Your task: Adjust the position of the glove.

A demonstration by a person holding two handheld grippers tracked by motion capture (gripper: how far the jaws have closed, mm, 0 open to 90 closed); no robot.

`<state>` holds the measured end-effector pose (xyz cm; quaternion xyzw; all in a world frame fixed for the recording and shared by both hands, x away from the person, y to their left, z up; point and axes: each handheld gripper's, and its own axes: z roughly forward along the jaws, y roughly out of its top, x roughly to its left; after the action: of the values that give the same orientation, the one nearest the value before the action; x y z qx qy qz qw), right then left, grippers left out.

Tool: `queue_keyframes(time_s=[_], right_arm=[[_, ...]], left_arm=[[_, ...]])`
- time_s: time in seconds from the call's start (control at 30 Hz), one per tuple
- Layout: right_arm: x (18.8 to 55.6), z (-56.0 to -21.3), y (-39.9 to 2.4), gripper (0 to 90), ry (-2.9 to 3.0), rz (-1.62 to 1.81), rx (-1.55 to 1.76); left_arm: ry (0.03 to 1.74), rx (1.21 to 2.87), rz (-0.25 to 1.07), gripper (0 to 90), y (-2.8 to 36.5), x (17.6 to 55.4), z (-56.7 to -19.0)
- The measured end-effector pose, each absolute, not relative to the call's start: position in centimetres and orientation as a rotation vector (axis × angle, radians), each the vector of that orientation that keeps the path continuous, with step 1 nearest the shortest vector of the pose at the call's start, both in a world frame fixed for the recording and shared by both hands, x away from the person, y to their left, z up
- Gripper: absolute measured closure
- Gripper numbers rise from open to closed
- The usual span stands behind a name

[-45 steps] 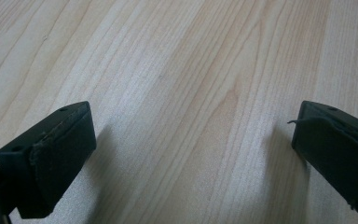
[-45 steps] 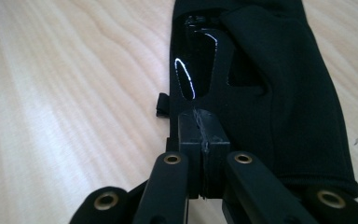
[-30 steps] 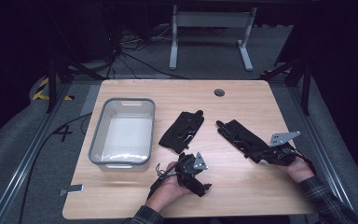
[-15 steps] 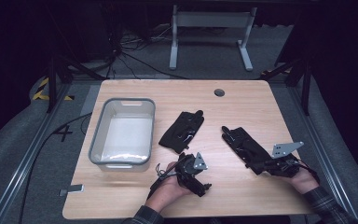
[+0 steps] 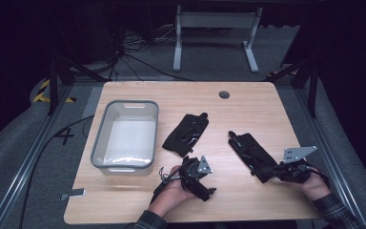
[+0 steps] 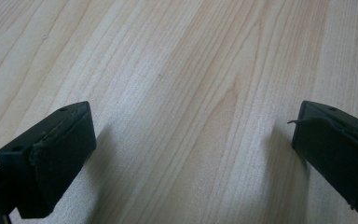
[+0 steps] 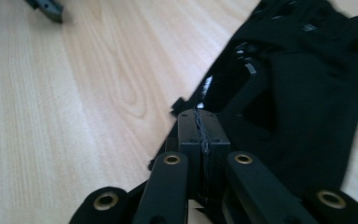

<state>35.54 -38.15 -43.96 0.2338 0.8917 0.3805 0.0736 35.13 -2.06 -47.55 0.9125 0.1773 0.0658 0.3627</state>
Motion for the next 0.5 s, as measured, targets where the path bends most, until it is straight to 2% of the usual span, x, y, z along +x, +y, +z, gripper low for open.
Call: queue_keyframes(time_s=[0.23, 0.5], right_arm=[[37.8, -43.6, -40.0, 89.7, 2.599, 1.113, 0.777], [39.9, -44.7, -39.9, 89.7, 2.623, 1.042, 0.805]], left_arm=[[0.457, 2.349, 0.170, 0.0, -2.1, 35.1, -47.5], [0.457, 2.349, 0.170, 0.0, -2.1, 35.1, -47.5]])
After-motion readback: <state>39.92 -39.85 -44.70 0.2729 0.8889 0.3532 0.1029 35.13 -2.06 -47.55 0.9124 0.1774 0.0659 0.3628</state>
